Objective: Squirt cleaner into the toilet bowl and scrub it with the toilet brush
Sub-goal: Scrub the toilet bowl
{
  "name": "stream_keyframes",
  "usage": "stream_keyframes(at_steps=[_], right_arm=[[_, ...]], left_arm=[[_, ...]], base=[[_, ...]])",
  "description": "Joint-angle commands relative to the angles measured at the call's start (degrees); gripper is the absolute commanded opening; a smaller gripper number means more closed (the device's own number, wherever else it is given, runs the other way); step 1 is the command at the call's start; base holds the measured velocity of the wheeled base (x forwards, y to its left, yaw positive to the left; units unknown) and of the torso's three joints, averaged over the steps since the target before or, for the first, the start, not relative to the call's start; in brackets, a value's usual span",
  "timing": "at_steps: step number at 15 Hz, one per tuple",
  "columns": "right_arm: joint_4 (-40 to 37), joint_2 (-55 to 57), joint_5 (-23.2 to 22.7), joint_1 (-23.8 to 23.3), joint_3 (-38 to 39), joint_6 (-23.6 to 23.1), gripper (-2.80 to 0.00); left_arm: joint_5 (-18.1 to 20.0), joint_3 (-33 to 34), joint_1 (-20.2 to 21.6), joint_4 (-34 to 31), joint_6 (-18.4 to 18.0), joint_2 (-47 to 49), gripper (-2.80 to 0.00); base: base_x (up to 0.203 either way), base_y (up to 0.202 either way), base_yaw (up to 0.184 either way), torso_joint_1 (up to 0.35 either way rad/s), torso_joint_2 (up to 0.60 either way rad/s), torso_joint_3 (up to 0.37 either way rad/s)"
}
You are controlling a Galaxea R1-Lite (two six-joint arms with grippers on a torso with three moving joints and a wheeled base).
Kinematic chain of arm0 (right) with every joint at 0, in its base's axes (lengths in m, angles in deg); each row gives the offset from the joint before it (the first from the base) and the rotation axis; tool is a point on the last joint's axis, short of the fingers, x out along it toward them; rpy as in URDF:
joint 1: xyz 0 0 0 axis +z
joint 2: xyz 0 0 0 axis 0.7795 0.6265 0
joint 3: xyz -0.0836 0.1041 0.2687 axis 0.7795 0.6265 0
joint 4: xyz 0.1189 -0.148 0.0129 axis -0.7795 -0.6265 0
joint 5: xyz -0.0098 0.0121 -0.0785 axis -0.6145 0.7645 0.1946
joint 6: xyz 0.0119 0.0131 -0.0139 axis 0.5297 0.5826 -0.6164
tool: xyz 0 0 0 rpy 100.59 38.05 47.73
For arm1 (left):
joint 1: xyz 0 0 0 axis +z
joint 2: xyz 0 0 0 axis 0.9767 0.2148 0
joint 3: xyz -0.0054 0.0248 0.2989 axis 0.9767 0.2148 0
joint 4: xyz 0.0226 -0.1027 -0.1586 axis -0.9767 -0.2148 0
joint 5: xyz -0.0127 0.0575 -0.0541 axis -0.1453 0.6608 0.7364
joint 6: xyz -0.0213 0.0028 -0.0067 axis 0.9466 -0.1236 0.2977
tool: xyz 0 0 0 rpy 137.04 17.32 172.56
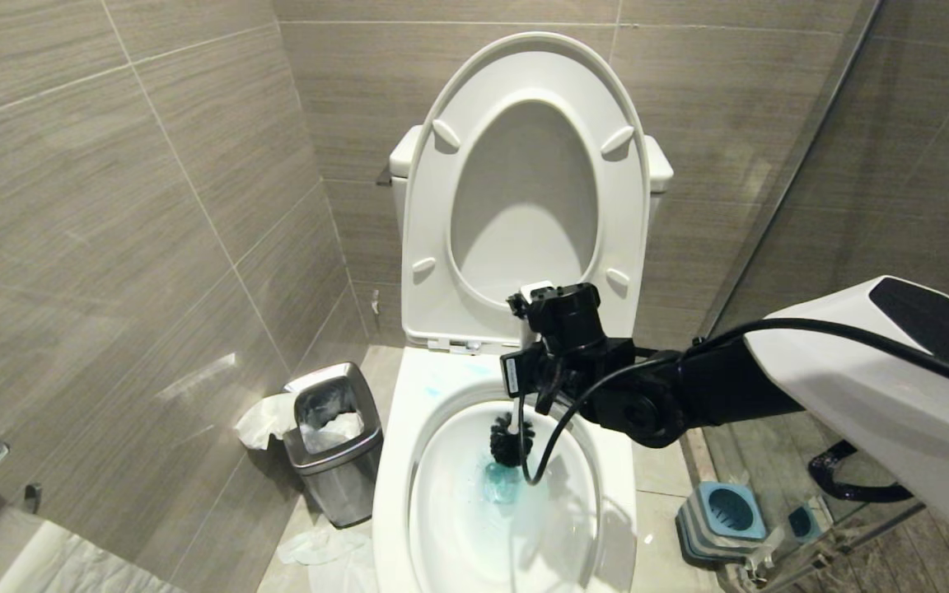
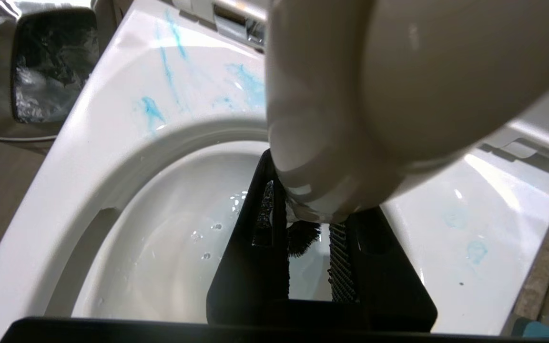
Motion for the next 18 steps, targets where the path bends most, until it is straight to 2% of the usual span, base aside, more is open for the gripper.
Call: stream_keyframes(at_steps=[1, 10, 14, 18], right_arm=[[0.2, 3.0, 0.1, 0.6, -0.5, -0.1, -2.8], [0.8, 11.4, 2.0, 1.2, -2.3, 0.1, -2.8], [0.8, 5.1, 1.9, 1.9, 0.5, 1.5, -2.8], [0.7, -7.3, 1.9, 3.9, 9.2, 4.8, -2.8]], left_arm=[[0.0, 0.1, 0.0, 0.0, 0.0, 0.1, -2.8], [0.0, 0.1, 0.0, 0.0, 0.0, 0.1, -2.8], [0.0, 0.2, 0.0, 0.0, 0.0, 0.1, -2.8], [0.0, 0.2, 0.0, 0.0, 0.0, 0.1, -2.8]], base=[[0.0, 0.0, 0.0, 0.0, 0.0, 0.0], [0.0, 0.0, 0.0, 0.0, 0.0, 0.0], [0.0, 0.0, 0.0, 0.0, 0.0, 0.0], [0.0, 0.0, 0.0, 0.0, 0.0, 0.0]])
